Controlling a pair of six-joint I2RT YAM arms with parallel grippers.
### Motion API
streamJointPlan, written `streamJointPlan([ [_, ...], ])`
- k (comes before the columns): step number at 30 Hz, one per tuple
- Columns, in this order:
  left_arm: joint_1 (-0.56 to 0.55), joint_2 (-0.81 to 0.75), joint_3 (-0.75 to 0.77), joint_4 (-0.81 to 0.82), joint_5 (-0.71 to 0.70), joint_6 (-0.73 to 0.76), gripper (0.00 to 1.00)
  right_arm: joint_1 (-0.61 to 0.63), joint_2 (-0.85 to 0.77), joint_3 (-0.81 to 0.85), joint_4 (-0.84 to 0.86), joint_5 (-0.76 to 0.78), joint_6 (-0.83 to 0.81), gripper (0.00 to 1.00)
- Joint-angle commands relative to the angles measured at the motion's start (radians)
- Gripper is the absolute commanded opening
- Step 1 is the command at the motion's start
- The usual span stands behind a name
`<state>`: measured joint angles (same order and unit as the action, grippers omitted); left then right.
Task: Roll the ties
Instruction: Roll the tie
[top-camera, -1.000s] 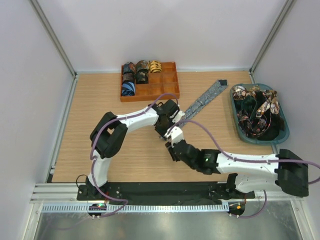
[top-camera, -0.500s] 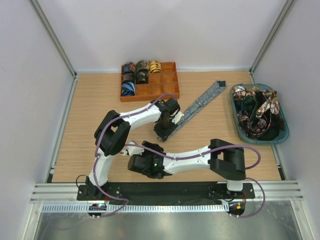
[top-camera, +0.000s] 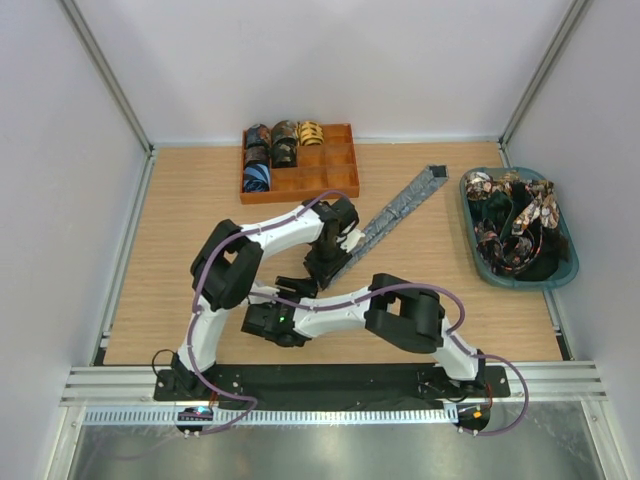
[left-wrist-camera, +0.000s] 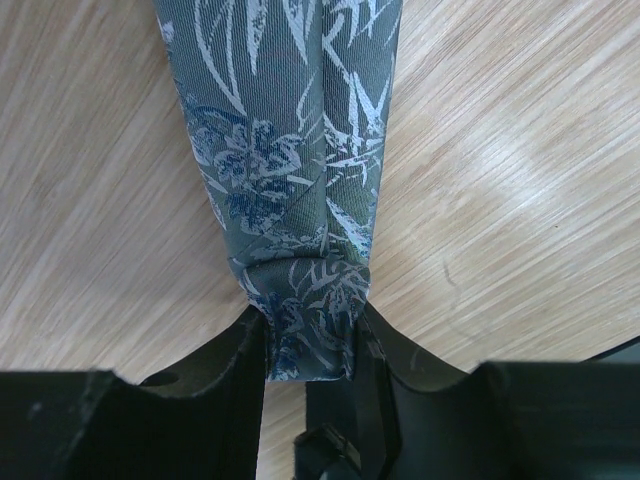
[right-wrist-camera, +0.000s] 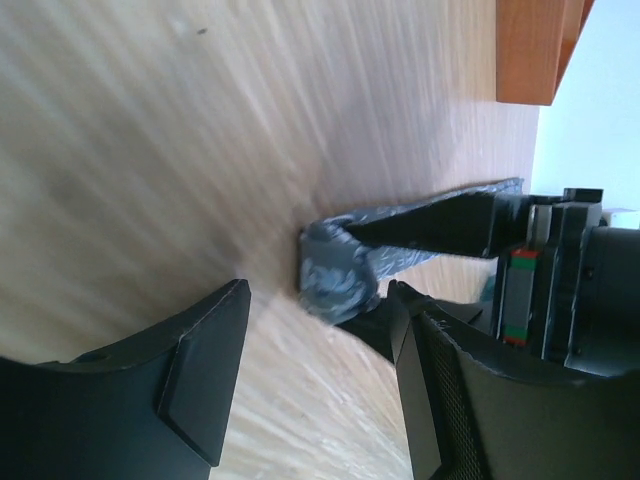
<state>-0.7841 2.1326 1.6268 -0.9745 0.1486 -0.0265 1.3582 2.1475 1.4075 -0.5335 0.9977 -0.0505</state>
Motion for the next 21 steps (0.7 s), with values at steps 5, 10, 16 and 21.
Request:
streamJointPlan([
  [5, 0.005, 0.05, 0.015, -0.075, 0.034, -0.004, 0.29, -0.05, 0.041, 0.038, -0.006, -0.024, -0.043, 0.64],
  [10, 0.003, 0.049, 0.027, -0.095, 0.016, -0.006, 0.29, -0.06, 0.061, 0.056, -0.052, -0.065, -0.022, 0.59],
  [16, 0.005, 0.053, 0.051, -0.124, -0.004, -0.007, 0.29, -0.071, 0.097, 0.059, -0.103, -0.09, 0.03, 0.56],
  [21, 0.003, 0.05, 0.048, -0.128, -0.012, -0.006, 0.29, -0.085, 0.121, 0.054, -0.134, -0.091, 0.047, 0.42],
])
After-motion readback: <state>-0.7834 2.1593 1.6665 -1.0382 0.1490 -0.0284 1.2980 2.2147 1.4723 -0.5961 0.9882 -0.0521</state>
